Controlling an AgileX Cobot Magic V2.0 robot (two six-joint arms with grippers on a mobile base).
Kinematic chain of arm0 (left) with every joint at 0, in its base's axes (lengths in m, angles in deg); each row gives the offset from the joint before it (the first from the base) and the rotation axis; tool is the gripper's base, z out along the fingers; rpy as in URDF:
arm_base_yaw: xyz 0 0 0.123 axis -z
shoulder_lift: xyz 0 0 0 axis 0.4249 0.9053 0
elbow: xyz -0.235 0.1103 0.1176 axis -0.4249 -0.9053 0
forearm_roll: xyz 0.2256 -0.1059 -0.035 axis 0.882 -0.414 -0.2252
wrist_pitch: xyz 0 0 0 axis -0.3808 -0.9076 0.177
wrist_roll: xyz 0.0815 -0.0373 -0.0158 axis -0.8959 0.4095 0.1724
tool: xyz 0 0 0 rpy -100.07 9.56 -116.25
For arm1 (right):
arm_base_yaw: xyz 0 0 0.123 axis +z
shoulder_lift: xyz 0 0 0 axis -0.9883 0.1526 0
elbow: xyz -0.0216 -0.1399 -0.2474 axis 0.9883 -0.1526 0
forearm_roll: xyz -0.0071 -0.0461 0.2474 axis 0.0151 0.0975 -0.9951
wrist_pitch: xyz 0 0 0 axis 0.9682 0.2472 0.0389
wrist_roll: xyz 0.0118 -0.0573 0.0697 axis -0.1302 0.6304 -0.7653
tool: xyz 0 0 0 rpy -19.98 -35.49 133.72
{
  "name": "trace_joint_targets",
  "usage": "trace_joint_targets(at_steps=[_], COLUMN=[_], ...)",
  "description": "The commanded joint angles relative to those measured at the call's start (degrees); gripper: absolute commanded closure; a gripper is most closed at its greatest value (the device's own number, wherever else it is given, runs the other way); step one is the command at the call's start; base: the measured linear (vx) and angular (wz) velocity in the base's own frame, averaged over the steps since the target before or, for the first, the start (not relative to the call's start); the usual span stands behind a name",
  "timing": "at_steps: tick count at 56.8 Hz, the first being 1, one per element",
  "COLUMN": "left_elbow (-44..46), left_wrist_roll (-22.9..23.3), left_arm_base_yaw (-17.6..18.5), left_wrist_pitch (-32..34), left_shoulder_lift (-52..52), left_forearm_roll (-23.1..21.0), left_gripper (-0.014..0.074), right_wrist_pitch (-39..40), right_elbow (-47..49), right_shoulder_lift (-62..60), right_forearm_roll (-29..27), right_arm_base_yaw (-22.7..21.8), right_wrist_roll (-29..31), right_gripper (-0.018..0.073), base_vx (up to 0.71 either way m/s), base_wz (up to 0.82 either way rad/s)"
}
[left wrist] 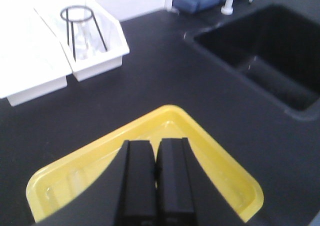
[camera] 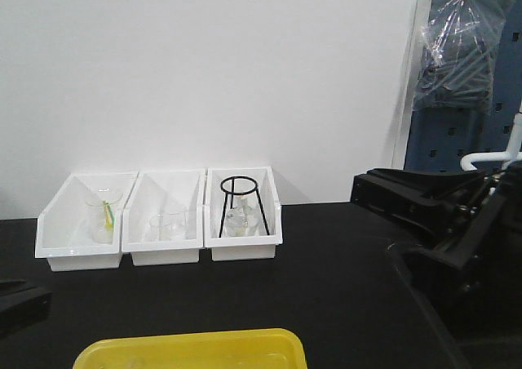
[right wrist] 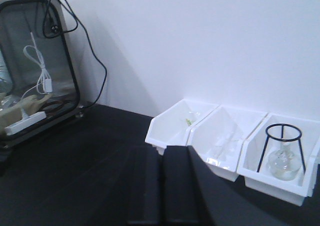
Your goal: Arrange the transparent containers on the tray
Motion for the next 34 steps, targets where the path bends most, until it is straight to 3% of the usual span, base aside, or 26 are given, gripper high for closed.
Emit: trace_joint_targets(at_steps=[1,34], left_elbow=[-1.72,-3.33], left_wrist_roll=[-0.24,-0.24], left_arm_base_yaw=[0.41,0.41], left_wrist_pitch=[8.55,9.40], left_shoulder_lift=[-3.66,-6.23], left_forearm_roll=[-1.90,-1.86], left_gripper=[0.0602,0.0602], right_wrist_pitch=[-3.89,-4.33], right_elbow=[1.20,1.20], right_shoulder_lift=[-1.96,-1.88], right_forearm_roll=[0.91,0.91], right_arm_base_yaw=[-0.33,-0.33], right_wrist_roll=[0.58,0.58], right_gripper=[0.0572,0.0572], base_vx=[0.00,0.00], base_wz=[0.00,0.00])
